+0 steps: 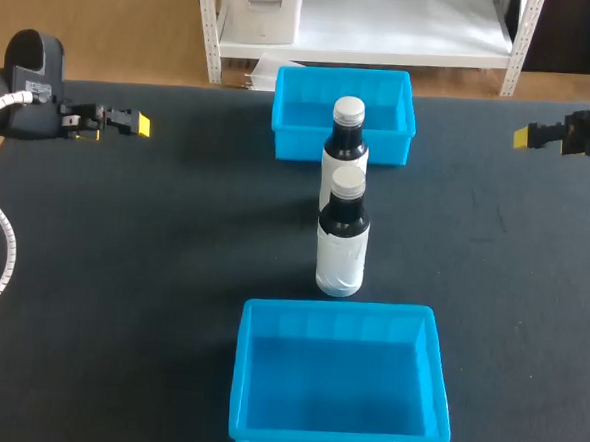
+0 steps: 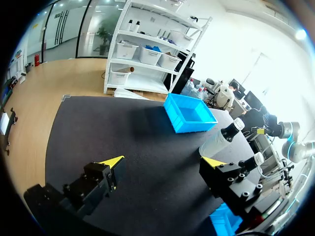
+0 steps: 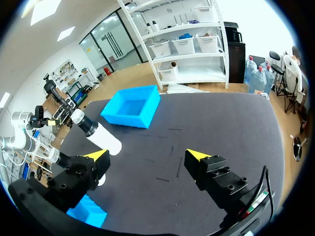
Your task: Pick up the bottle, and place it in the far bin if it is heavy, or in the near bin if it is light.
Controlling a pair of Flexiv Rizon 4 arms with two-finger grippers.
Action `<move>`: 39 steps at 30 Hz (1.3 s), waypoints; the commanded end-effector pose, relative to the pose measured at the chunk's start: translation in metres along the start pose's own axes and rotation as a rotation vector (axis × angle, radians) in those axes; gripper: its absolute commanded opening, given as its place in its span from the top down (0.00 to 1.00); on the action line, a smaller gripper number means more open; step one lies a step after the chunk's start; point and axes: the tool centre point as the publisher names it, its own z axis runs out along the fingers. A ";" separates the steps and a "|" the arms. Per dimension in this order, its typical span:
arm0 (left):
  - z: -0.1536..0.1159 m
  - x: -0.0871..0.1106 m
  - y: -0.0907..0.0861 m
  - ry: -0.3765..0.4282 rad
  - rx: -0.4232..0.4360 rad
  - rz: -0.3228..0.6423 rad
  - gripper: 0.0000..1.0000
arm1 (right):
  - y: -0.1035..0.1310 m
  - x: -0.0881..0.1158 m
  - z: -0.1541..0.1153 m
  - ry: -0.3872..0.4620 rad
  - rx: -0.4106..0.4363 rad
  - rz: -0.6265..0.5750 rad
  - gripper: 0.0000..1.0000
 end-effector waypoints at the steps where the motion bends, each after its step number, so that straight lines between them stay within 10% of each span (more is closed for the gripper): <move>1: 0.000 0.000 0.000 0.000 0.000 0.000 0.00 | 0.001 0.000 0.000 -0.001 0.003 0.001 0.00; 16: 0.000 0.000 0.000 0.000 0.000 0.000 0.00 | -0.001 -0.006 0.001 0.043 -0.027 -0.087 0.00; 24: 0.000 0.000 0.000 0.000 0.000 0.000 0.00 | -0.005 -0.026 0.002 0.140 -0.212 -0.345 0.00; 32: 0.000 0.000 0.000 0.000 0.000 0.000 0.00 | -0.003 -0.035 -0.002 0.232 -0.623 -0.618 0.00; 39: 0.000 0.000 0.000 0.000 0.000 0.000 0.00 | -0.005 -0.036 -0.002 0.241 -0.648 -0.635 0.00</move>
